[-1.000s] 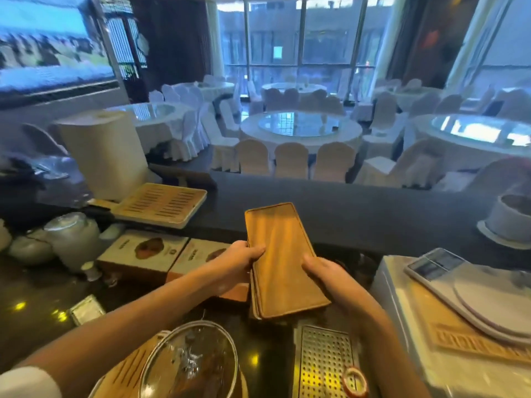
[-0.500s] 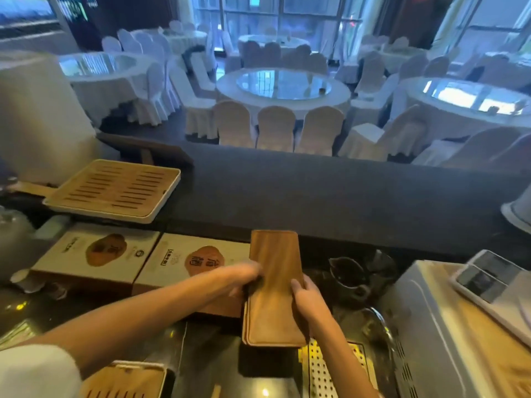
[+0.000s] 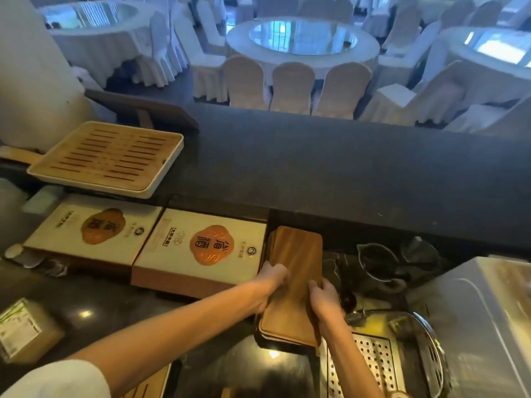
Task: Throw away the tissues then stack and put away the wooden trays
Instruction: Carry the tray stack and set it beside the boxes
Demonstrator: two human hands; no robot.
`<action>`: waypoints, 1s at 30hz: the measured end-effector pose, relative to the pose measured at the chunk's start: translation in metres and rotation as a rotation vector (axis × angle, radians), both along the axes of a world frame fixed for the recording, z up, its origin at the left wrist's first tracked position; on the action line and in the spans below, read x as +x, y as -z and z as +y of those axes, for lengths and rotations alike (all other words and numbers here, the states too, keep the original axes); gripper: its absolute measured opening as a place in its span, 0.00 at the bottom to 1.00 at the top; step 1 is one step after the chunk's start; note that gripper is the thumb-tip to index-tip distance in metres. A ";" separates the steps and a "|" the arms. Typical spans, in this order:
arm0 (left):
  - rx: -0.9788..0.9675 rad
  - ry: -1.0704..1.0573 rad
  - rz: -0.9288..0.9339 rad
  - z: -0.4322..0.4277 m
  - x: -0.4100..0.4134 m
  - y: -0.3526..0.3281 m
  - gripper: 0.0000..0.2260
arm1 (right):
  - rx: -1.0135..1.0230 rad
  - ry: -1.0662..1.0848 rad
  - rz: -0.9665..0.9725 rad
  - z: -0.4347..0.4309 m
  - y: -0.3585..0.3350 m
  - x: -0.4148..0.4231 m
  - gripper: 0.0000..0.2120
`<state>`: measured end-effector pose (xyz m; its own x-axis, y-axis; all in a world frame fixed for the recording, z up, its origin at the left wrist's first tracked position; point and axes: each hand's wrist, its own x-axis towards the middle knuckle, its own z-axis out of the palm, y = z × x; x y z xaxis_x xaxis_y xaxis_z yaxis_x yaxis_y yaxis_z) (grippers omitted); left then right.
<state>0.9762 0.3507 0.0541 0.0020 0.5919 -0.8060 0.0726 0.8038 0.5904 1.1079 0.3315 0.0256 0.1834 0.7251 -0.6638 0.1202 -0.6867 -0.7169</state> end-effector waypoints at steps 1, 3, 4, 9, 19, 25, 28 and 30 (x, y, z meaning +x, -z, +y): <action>0.010 -0.003 0.008 -0.001 -0.001 0.002 0.28 | 0.013 0.008 -0.011 0.000 0.002 -0.002 0.19; 0.033 -0.007 0.006 0.001 -0.002 0.004 0.29 | 0.038 0.024 -0.051 0.000 0.005 -0.006 0.18; 0.037 -0.015 -0.008 0.002 -0.002 0.004 0.28 | 0.047 0.026 -0.086 0.002 0.007 -0.007 0.17; 0.010 0.005 0.016 -0.001 -0.004 0.008 0.27 | 0.034 -0.015 -0.175 0.008 0.012 -0.011 0.16; 0.116 0.028 -0.003 -0.008 -0.010 0.013 0.32 | 0.041 -0.106 0.261 0.002 0.007 0.011 0.22; 0.320 0.362 0.169 -0.025 -0.040 -0.021 0.23 | 0.157 -0.338 0.245 -0.032 0.011 0.033 0.39; 0.465 0.662 0.370 -0.047 -0.069 -0.021 0.13 | 0.242 -0.585 0.061 -0.059 0.019 0.043 0.53; 0.420 0.760 0.424 -0.063 -0.085 -0.006 0.16 | 0.230 -0.661 0.060 -0.073 0.024 0.046 0.59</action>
<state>0.8908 0.2874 0.0604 0.2611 0.7925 -0.5512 0.7596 0.1837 0.6239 1.1535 0.2584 0.0012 -0.3765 0.7951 -0.4754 0.4157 -0.3136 -0.8537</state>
